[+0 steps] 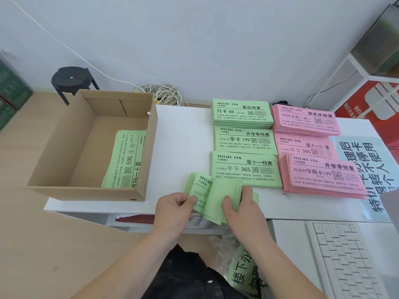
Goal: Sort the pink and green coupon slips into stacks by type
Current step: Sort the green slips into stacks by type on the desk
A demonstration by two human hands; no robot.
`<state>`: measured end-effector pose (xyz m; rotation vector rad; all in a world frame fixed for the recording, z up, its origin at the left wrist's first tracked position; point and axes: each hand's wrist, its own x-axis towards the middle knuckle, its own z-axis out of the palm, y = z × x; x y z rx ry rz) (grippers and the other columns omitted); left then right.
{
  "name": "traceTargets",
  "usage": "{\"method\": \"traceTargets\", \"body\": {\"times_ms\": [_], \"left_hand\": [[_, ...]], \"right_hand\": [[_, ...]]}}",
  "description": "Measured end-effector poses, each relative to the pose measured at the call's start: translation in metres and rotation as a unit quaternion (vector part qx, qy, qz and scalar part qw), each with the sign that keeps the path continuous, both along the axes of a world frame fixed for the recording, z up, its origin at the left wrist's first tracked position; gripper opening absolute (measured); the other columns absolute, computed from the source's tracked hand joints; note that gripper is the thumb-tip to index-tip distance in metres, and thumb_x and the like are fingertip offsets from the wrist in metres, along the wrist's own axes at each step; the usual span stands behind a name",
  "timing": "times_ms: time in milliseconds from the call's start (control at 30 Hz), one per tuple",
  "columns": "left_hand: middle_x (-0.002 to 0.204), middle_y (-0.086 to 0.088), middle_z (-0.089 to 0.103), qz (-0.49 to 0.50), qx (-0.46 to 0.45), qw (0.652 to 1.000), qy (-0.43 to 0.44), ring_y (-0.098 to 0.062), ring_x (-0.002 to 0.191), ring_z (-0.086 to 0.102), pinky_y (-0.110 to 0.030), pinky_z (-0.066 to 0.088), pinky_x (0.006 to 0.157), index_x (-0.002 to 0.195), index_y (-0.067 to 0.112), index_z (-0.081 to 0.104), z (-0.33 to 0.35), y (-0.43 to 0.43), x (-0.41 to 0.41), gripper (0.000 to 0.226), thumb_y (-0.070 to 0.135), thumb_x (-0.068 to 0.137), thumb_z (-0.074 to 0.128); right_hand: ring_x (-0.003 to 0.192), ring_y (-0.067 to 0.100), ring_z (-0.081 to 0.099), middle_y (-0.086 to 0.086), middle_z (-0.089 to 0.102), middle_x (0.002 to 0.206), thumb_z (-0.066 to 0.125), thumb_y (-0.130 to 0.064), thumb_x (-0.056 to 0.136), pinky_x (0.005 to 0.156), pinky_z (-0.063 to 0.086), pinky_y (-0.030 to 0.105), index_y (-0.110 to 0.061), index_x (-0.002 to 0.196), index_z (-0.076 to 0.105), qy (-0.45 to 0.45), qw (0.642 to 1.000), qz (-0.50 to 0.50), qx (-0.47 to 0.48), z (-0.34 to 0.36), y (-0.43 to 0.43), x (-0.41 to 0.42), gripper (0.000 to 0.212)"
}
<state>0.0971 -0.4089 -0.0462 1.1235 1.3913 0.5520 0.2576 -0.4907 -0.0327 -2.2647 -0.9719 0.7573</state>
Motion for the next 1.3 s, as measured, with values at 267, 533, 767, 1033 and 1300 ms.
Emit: {"method": "traceTargets", "body": {"times_ms": [267,533,767,1033,1300], "left_hand": [[0.097,-0.005,0.075,-0.081,-0.011,0.995,-0.055,-0.019,0.086,0.075,-0.040,0.064,0.076,0.105,0.017,0.063,0.031,0.001,0.019,0.039,0.055,0.094,0.063],[0.090,0.015,0.076,-0.201,0.064,0.973,0.094,-0.005,0.081,0.073,-0.041,0.062,0.078,0.098,0.032,0.070,0.041,0.022,0.026,0.038,0.066,0.082,0.065],[0.103,0.007,0.076,-0.246,0.027,0.967,0.063,-0.016,0.087,0.075,-0.044,0.065,0.066,0.110,0.029,0.066,0.055,0.021,0.024,0.017,0.034,0.093,0.067],[0.114,0.014,0.074,-0.266,0.089,0.960,-0.011,-0.013,0.095,0.073,-0.032,0.061,0.069,0.119,0.027,0.063,0.071,0.023,0.005,0.027,0.009,0.103,0.053],[0.124,0.006,0.072,-0.331,0.144,0.930,-0.069,-0.014,0.118,0.065,-0.036,0.054,0.096,0.126,0.020,0.062,0.097,0.024,-0.003,0.032,0.001,0.104,0.050]], "right_hand": [[0.100,0.009,0.057,-0.014,0.060,0.100,0.003,-0.088,0.087,0.084,0.046,0.036,-0.034,0.080,0.057,0.006,0.997,0.081,-0.016,0.012,-0.005,0.000,0.076],[0.122,0.004,0.046,-0.009,0.050,0.143,0.040,-0.047,0.106,0.096,0.032,0.023,-0.026,0.110,0.074,0.048,0.989,0.122,-0.071,0.012,-0.004,0.018,0.040],[0.134,0.007,0.047,-0.012,0.048,0.148,0.058,-0.027,0.098,0.110,0.033,0.021,-0.023,0.124,0.070,0.010,0.990,0.127,-0.060,-0.002,-0.010,0.028,0.028],[0.140,0.004,0.034,-0.020,0.036,0.145,0.079,-0.016,0.087,0.119,0.030,0.033,-0.031,0.158,0.030,0.108,0.985,-0.098,0.091,0.020,-0.023,0.033,0.087],[0.123,0.021,0.064,0.003,0.065,0.133,0.079,-0.004,0.064,0.097,0.053,0.041,-0.024,0.143,0.051,0.407,0.894,-0.111,0.150,0.019,-0.034,0.066,0.086]]}}
